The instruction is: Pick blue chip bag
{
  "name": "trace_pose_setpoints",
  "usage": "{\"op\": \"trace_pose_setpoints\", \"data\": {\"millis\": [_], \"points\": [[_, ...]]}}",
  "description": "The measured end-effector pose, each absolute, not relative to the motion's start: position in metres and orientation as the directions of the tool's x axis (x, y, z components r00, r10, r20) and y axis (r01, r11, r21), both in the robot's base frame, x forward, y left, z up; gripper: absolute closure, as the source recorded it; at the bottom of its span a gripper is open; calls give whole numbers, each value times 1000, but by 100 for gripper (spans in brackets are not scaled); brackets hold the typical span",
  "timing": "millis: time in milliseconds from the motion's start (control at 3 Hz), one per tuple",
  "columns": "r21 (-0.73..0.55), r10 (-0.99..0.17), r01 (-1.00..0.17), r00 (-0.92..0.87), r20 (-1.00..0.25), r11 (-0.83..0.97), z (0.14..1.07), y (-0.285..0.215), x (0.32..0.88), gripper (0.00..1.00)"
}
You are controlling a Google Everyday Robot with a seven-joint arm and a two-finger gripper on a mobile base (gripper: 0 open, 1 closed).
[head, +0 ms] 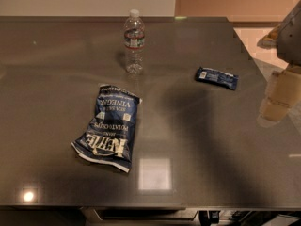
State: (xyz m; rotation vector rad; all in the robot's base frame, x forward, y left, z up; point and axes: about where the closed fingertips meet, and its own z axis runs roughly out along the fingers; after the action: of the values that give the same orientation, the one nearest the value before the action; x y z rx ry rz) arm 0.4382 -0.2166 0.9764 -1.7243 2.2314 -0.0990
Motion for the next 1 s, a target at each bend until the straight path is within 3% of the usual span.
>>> {"op": "trace_pose_setpoints", "data": {"millis": [667,1000], "points": [[-227,-956,-947,-171,-238,226,977,-197,447,0],[-210,-954,-967,-79,-289,144,971,-156,459,0]]}}
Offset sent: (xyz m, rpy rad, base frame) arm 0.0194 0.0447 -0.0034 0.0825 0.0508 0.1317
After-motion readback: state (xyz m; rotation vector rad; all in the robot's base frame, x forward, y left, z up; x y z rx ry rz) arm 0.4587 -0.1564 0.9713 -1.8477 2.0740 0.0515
